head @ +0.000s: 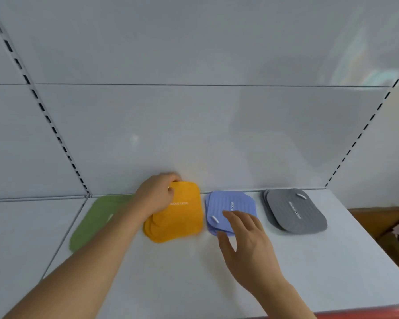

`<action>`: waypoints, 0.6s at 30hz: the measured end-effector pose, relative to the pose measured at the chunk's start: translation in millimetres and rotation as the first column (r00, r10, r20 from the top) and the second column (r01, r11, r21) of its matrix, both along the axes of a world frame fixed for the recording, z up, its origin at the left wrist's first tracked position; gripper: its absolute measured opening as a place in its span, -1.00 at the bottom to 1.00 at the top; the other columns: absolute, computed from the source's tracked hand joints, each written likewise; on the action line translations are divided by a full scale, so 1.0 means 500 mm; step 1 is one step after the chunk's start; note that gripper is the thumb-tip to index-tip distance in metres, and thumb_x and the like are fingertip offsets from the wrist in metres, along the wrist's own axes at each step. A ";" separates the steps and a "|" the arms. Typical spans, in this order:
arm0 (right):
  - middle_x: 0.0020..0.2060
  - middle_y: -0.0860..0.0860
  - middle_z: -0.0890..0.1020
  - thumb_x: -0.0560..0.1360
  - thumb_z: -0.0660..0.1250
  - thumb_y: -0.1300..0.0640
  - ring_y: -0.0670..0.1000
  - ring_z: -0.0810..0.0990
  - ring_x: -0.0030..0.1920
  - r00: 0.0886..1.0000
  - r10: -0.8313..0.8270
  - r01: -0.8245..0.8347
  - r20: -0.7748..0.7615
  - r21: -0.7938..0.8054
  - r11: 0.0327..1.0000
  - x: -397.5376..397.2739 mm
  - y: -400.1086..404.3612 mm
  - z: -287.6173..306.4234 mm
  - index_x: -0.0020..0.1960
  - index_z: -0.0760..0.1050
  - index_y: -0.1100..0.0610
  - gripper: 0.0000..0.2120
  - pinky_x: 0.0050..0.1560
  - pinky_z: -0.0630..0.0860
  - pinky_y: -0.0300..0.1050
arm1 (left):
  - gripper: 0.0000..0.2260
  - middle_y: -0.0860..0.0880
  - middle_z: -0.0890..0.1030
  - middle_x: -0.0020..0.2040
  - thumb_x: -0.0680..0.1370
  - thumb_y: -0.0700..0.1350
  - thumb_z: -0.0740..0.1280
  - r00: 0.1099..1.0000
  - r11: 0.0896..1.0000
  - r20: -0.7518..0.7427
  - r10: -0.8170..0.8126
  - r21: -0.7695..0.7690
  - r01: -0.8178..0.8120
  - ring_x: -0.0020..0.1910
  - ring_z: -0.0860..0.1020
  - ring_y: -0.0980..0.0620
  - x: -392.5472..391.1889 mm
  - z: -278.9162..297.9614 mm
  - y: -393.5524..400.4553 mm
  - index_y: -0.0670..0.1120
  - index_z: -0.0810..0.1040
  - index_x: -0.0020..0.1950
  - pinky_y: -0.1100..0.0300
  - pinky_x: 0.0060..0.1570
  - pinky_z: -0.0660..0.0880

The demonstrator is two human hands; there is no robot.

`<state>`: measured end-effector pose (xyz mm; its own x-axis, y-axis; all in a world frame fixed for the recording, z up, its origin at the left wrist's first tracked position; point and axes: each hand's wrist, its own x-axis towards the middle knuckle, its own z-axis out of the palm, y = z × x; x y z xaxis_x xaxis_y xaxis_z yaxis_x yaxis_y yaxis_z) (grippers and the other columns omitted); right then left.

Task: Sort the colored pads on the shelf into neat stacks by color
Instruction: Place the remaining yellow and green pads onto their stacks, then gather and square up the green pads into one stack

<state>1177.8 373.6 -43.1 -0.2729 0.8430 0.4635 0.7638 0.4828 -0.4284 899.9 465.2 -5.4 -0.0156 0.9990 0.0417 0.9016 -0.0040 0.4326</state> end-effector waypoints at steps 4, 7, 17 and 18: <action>0.20 0.03 0.62 0.56 0.34 -0.06 0.19 0.55 0.27 0.997 0.048 -0.049 0.062 0.014 0.999 -0.007 0.025 -0.010 0.31 0.54 0.11 -0.61 0.22 0.58 0.08 | -0.58 0.02 0.59 0.41 0.62 -0.17 0.32 0.993 0.999 -0.114 -0.025 0.023 0.027 0.34 0.55 -0.09 0.005 -0.005 -0.010 0.11 0.52 0.46 0.01 0.31 0.53; 0.35 0.07 0.58 0.61 0.19 -0.21 0.24 0.45 0.46 0.988 0.042 -0.034 0.152 -0.054 0.998 -0.025 0.036 -0.015 0.39 0.50 0.09 -0.50 0.34 0.51 0.20 | -0.52 0.02 0.52 0.47 0.59 -0.12 0.35 0.957 0.994 -0.289 -0.005 0.107 0.037 0.44 0.45 -0.10 0.008 -0.013 -0.026 0.07 0.45 0.53 -0.03 0.38 0.48; 0.46 0.11 0.50 0.63 0.09 -0.29 0.25 0.36 0.54 0.955 0.108 -0.096 0.276 -0.059 0.994 -0.129 0.026 0.003 0.45 0.49 0.06 -0.42 0.44 0.44 0.24 | -0.72 -0.11 0.64 0.17 0.57 -0.04 0.41 0.891 0.959 -0.385 0.240 0.237 -0.155 0.14 0.59 -0.23 -0.136 -0.011 -0.156 -0.10 0.59 0.25 -0.13 0.06 0.58; 0.45 0.12 0.51 0.63 0.11 -0.28 0.25 0.36 0.54 0.954 0.118 -0.108 0.274 -0.054 0.993 -0.146 0.023 0.004 0.44 0.50 0.07 -0.43 0.43 0.44 0.24 | -0.73 -0.11 0.65 0.14 0.58 -0.03 0.40 0.890 0.956 -0.378 0.254 0.238 -0.172 0.13 0.59 -0.23 -0.154 -0.010 -0.170 -0.10 0.60 0.23 -0.12 0.05 0.58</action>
<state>1105.0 384.9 -41.0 -0.4805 0.8145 0.3251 0.7962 0.5606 -0.2277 822.8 380.1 -10.7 -0.1678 0.9448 0.2813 0.9858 0.1617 0.0452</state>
